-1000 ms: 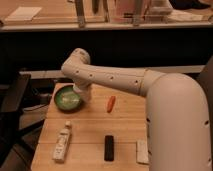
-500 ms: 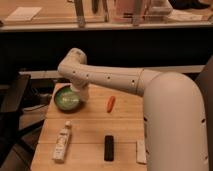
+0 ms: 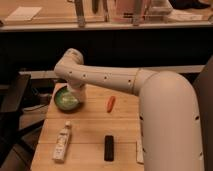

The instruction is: Place the ceramic cup in the ceramic bowl

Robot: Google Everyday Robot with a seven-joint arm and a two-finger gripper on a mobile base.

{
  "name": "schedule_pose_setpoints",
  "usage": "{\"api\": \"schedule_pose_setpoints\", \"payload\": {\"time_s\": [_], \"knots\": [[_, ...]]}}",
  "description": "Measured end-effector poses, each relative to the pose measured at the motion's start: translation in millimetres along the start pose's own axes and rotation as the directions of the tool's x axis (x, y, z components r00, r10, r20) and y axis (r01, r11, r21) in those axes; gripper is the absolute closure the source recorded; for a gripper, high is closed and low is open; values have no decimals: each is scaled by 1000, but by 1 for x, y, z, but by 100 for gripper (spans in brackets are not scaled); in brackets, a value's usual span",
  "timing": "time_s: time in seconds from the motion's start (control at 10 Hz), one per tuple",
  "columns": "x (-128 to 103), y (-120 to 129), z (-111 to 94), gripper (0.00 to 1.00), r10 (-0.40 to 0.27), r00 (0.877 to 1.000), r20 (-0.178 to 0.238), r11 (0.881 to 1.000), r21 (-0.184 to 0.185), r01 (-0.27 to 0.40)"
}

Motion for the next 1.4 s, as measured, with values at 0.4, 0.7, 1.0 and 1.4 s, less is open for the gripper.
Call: {"api": "schedule_pose_setpoints", "payload": {"time_s": [0.4,0.7,1.0,1.4], "knots": [[-8,-7,6,98,-15,1000,14,1000,4,15],[-11,-10,10,98,-19,1000,23,1000,6,19],[-16,-14,16,98,-28,999,33,1000,13,28],[-18,-15,21,98,-36,999,41,999,18,35]]}}
